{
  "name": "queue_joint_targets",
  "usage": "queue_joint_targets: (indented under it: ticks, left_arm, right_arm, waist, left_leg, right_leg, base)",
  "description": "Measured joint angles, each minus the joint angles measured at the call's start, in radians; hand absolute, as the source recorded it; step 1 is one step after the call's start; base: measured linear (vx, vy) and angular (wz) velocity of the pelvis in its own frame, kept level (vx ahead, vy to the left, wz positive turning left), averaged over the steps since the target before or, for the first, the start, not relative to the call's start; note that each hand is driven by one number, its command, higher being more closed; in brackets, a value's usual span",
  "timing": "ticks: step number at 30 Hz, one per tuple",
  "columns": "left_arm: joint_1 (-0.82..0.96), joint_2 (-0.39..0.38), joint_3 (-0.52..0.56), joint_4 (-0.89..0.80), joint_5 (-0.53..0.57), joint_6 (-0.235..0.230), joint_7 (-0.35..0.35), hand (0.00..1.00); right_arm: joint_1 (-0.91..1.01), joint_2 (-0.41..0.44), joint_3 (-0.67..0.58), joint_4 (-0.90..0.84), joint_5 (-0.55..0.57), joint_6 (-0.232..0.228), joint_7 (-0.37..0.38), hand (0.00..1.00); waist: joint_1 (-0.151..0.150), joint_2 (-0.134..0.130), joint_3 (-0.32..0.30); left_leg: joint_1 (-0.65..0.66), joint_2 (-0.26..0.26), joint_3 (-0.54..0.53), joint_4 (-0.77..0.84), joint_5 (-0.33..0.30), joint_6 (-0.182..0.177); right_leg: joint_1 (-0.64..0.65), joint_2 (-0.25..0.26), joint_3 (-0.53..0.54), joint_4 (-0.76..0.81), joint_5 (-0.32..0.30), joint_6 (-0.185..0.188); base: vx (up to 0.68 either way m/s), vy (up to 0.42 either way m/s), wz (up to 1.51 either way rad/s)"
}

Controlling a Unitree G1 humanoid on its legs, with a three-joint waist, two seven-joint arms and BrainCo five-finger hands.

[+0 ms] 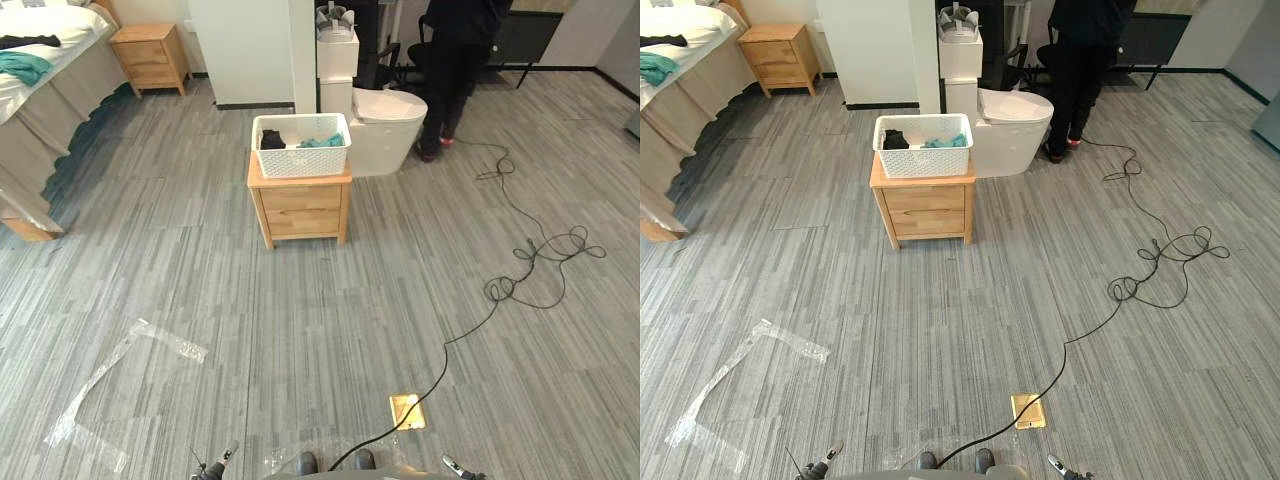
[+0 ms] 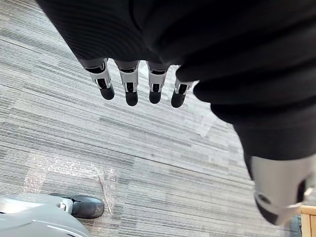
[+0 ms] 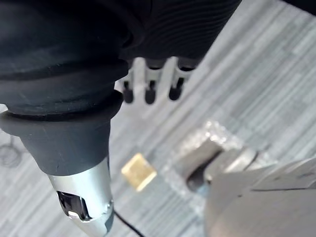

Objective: Pick up the laundry basket with both hands and put the clothes into the washing machine.

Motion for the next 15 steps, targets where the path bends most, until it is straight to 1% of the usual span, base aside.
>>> queue_joint_targets:
  ticks: [2, 4, 7, 13, 15]
  left_arm:
    - [-0.018, 0.000, 0.004, 0.007, -0.001, 0.000, -0.004, 0.00]
    - [-0.049, -0.003, 0.010, 0.024, -0.013, -0.004, -0.023, 0.00]
    - [-0.063, -0.013, 0.007, 0.026, -0.027, -0.011, -0.042, 0.00]
    - [-0.060, -0.023, -0.014, 0.028, -0.029, -0.011, -0.043, 0.00]
    - [-0.061, -0.023, -0.020, 0.028, -0.030, -0.011, -0.044, 0.00]
  right_arm:
    - [-0.020, 0.000, -0.007, 0.000, 0.000, -0.005, 0.001, 0.00]
    - [-0.030, 0.005, -0.025, 0.007, 0.000, -0.007, 0.001, 0.00]
    - [-0.047, 0.006, -0.028, 0.033, -0.001, -0.007, 0.001, 0.00]
    - [-0.059, 0.005, -0.027, 0.036, -0.001, -0.007, 0.001, 0.00]
    - [-0.056, 0.005, -0.027, 0.036, -0.001, -0.007, 0.001, 0.00]
  waist:
    - [-0.002, 0.001, 0.008]
    - [-0.003, 0.001, 0.023]
    - [-0.004, 0.003, 0.025]
    - [-0.005, 0.011, 0.034]
    - [-0.005, 0.012, 0.035]
  left_leg:
    - [0.005, -0.002, 0.008, 0.000, 0.000, 0.000]
    - [0.024, -0.004, -0.004, 0.000, -0.001, -0.001]
    - [0.031, -0.004, -0.016, -0.001, -0.001, -0.001]
    - [0.034, -0.003, -0.020, -0.008, 0.000, -0.001]
    - [0.032, -0.002, -0.023, -0.009, -0.004, -0.006]
  right_leg:
    - [0.004, -0.001, 0.011, -0.002, 0.000, 0.000]
    - [0.034, -0.005, 0.011, -0.014, 0.000, 0.000]
    - [0.047, -0.006, 0.010, -0.019, 0.000, 0.000]
    - [0.050, -0.005, 0.006, -0.018, -0.004, -0.003]
    - [0.050, -0.005, 0.001, -0.019, -0.006, 0.000]
  base:
    - [0.08, 0.015, -0.04]
    - [0.09, 0.026, 0.15]
    - [0.06, 0.032, 0.13]
    - [-0.02, 0.002, 0.03]
    - [-0.03, -0.009, 0.05]
